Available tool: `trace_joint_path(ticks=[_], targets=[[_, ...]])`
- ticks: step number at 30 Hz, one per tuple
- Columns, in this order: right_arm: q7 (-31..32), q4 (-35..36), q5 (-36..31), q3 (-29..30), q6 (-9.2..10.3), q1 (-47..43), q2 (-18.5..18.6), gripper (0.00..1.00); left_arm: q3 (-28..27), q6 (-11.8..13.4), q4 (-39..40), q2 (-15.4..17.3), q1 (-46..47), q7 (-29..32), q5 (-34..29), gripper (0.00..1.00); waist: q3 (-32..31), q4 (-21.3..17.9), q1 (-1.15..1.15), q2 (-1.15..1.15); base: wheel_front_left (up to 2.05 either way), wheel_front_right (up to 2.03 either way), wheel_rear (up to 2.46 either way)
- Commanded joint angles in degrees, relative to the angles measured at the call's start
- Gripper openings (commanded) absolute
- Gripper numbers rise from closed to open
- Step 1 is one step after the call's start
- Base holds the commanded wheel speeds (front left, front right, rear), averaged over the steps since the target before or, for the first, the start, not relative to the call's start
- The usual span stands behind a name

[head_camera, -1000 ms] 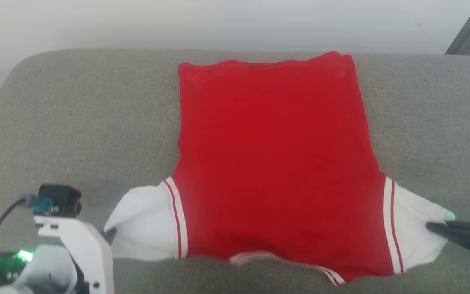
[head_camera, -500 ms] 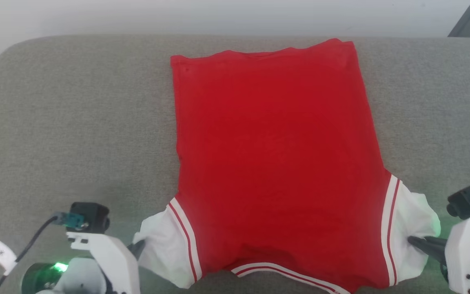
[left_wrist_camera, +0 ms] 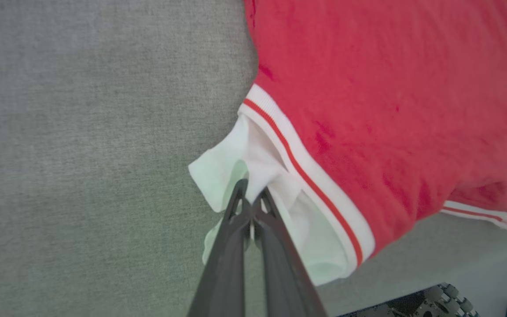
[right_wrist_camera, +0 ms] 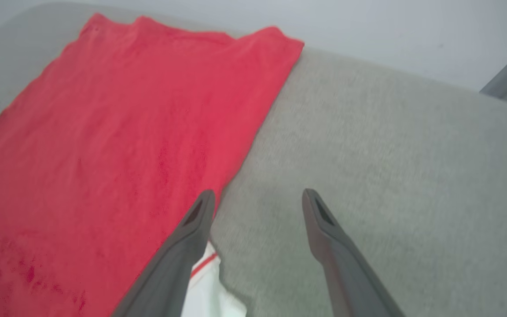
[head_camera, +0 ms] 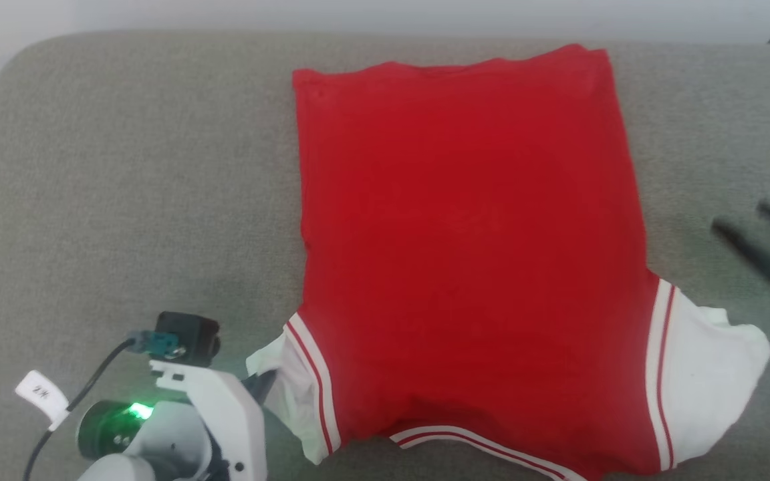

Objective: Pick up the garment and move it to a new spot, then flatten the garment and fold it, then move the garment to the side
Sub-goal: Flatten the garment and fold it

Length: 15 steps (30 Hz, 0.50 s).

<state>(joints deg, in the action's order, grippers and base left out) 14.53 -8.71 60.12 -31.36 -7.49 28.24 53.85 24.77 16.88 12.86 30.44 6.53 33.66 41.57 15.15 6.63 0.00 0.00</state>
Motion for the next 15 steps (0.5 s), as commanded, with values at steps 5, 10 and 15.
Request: trace_joint_path(ticks=[5,10,15], targets=[[-0.33,-3.97,-6.33,4.95,0.00,9.57,-5.36,1.00,2.12,-0.67,0.29,-1.88,3.58,-0.22,-1.76,0.00,3.87,3.26,0.00,0.00,0.00,0.00,0.00],[0.81,-11.55,-11.17,4.85,-0.01,20.02,-9.47,1.00,4.48,-1.92,-0.66,-4.01,7.41,0.32,-2.75,0.00,7.26,6.73,0.00,0.00,0.00,0.00,0.00],[4.14,-22.10,-13.33,1.83,0.00,28.94,-11.15,1.00,6.69,-3.25,-2.13,-6.88,11.49,-0.03,-3.72,0.00,10.20,10.50,0.00,0.00,0.00,0.00,0.00]])
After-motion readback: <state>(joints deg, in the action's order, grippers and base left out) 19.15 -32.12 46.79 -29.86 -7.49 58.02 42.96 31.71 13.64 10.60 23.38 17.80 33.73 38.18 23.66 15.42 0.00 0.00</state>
